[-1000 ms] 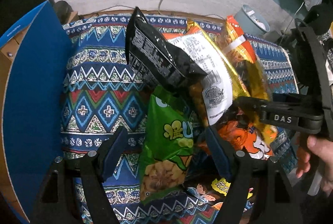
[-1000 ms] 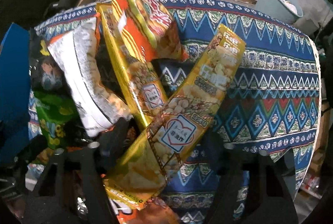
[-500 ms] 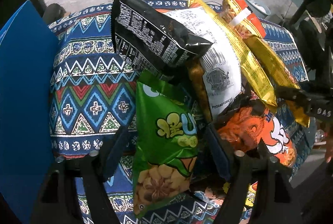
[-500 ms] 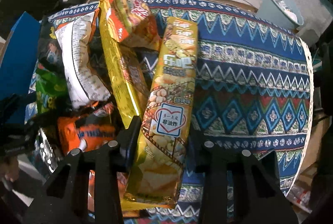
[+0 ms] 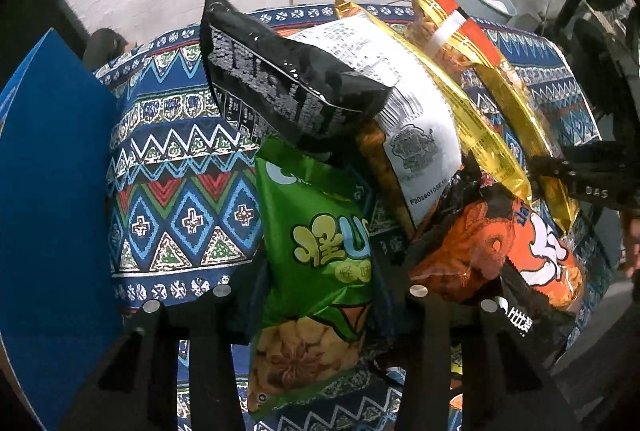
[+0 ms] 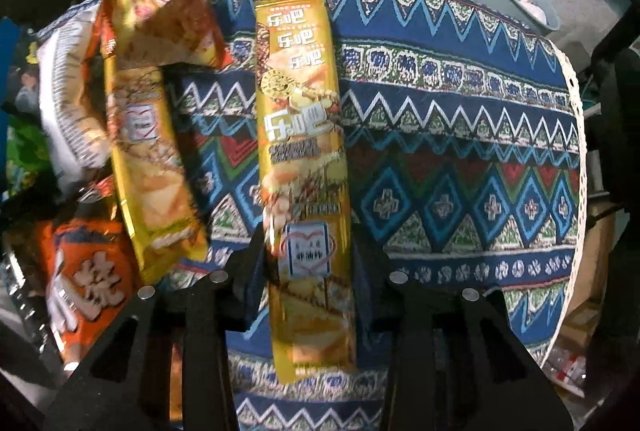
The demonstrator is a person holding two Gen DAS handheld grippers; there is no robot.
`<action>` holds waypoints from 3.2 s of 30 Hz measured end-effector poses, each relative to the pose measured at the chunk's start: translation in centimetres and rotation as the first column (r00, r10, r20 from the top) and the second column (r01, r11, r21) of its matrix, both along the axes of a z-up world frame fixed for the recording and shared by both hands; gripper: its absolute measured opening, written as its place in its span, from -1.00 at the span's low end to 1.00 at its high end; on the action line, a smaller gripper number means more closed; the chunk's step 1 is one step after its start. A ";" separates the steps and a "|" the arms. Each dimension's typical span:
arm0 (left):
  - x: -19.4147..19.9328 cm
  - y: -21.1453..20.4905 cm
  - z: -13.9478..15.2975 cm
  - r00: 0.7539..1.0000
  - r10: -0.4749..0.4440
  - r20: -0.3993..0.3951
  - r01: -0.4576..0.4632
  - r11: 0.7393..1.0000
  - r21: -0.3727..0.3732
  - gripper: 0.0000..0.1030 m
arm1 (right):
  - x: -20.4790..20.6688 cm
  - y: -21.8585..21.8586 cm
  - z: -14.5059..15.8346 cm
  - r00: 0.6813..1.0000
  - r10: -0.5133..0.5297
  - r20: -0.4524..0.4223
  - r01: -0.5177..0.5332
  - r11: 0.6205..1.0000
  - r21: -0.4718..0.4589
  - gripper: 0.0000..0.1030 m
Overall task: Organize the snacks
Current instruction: 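Grasp the green bag with the left tool while the right tool grasps a yellow bar, then carry both snacks into the cardboard box and open both tools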
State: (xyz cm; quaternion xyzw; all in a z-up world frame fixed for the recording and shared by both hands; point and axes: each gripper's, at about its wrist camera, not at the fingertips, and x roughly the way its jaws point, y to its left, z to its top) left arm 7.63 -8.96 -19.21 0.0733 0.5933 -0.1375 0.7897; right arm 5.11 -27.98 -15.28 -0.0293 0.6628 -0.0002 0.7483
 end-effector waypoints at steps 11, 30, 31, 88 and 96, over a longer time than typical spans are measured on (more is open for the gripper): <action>0.5 2.1 -1.4 0.998 0.055 -0.041 -0.057 0.997 -0.052 0.18 | 2.6 0.7 -0.8 0.994 0.025 0.106 -0.020 0.999 -0.046 -0.15; -1.6 3.8 2.9 0.997 0.020 0.079 -0.019 1.000 -0.013 -0.22 | 0.1 2.9 2.9 0.993 0.044 0.106 -0.038 0.997 -0.061 -0.44; -1.8 3.7 3.2 0.996 0.019 0.087 -0.018 1.000 -0.013 -0.22 | 0.0 2.8 3.2 0.994 0.041 0.106 -0.035 0.998 -0.058 -0.44; -6.5 14.6 14.2 0.916 0.161 0.369 -0.174 0.985 0.002 -0.24 | 1.0 24.9 15.2 0.902 0.336 0.272 -0.386 0.909 0.157 -0.43; -6.2 17.9 14.0 0.906 0.222 0.361 -0.234 0.972 -0.010 -0.24 | 1.8 29.0 14.9 0.887 0.378 0.267 -0.429 0.887 0.169 -0.43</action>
